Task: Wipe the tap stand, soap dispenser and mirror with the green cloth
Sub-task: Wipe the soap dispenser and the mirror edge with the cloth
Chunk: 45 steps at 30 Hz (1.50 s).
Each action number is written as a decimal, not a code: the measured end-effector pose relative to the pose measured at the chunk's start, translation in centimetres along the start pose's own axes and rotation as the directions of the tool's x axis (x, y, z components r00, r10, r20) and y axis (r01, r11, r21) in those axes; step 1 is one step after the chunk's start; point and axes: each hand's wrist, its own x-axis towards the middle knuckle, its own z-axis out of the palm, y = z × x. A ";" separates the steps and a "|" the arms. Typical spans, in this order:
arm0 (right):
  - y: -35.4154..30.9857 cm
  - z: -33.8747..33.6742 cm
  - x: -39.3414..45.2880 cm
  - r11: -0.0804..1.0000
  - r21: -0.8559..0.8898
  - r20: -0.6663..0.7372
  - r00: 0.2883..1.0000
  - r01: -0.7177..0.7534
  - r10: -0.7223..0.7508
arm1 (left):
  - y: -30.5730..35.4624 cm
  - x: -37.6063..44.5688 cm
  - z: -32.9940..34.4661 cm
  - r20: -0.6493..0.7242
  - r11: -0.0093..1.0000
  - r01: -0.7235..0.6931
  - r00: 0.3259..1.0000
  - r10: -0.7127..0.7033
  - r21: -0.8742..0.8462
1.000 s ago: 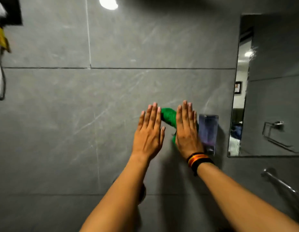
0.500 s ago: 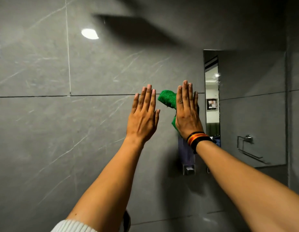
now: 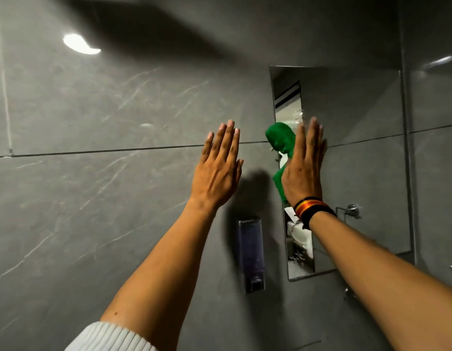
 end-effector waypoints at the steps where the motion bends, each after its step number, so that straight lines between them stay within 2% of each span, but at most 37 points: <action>1: 1.6 0.2 -0.5 0.997 0.026 -0.021 0.997 -0.072 0.073 | 0.6 0.8 0.6 -0.009 1.000 -0.019 1.000 0.019 0.000; 2: 3.2 0.5 -1.5 0.985 0.070 -0.048 0.985 -0.161 0.164 | 1.0 1.6 1.1 -0.009 1.000 -0.029 1.000 0.029 0.004; 4: 6.1 1.1 -5.0 0.911 0.189 -0.087 0.917 -0.368 0.389 | 1.6 2.9 2.0 0.004 0.999 -0.037 0.999 0.037 0.002; 8: 10.7 2.9 -15.8 0.628 0.345 -0.031 0.661 -0.697 0.750 | 2.5 4.6 3.8 0.032 0.998 -0.056 0.998 0.056 -0.011; 11: 11.4 4.2 -23.1 0.499 0.326 0.040 0.539 -0.803 0.842 | 3.1 5.2 4.9 0.020 0.997 -0.078 0.997 0.079 -0.028; 13: 10.9 5.2 -25.8 0.459 0.317 0.104 0.512 -0.830 0.853 | 3.1 5.4 5.9 0.027 0.995 -0.097 0.995 0.097 -0.030; 16: 10.1 6.8 -26.7 0.481 0.302 0.130 0.535 -0.823 0.835 | 2.5 5.4 7.3 0.051 0.996 -0.090 0.995 0.091 -0.014; 19: 9.6 8.1 -26.1 0.520 0.252 0.096 0.555 -0.816 0.826 | 2.2 5.4 7.9 0.026 0.998 -0.061 0.998 0.060 0.027; 22: 9.8 8.6 -26.0 0.593 0.209 0.044 0.614 -0.777 0.788 | 2.2 5.3 7.9 -0.024 0.998 0.047 0.999 -0.046 0.034; 25: 9.4 8.8 -24.6 0.698 0.217 0.029 0.719 -0.683 0.694 | 2.1 5.1 7.9 -0.019 0.991 0.123 0.992 -0.123 0.055; 28: 8.0 9.2 -19.7 0.822 0.240 0.024 0.850 -0.516 0.527 | 2.2 5.1 8.0 -0.025 0.989 0.139 0.990 -0.137 0.057; 31: 5.7 9.8 -12.2 0.894 0.250 -0.023 0.921 -0.373 0.390 | 2.1 5.1 8.1 -0.028 0.990 0.137 0.990 -0.136 0.035; 36: 2.3 10.7 2.0 0.931 0.260 -0.114 0.949 -0.255 0.292 | 2.3 5.0 8.8 -0.059 0.992 0.123 0.991 -0.121 0.032; 41: -1.2 10.5 16.9 0.967 0.200 -0.110 0.977 -0.160 0.184 | 2.0 5.3 9.3 -0.099 0.995 0.096 0.991 -0.092 0.041; 45: -1.7 10.4 20.7 0.984 0.154 -0.068 0.992 -0.092 0.103 | 1.9 5.2 9.4 -0.099 0.995 0.077 0.993 -0.071 0.057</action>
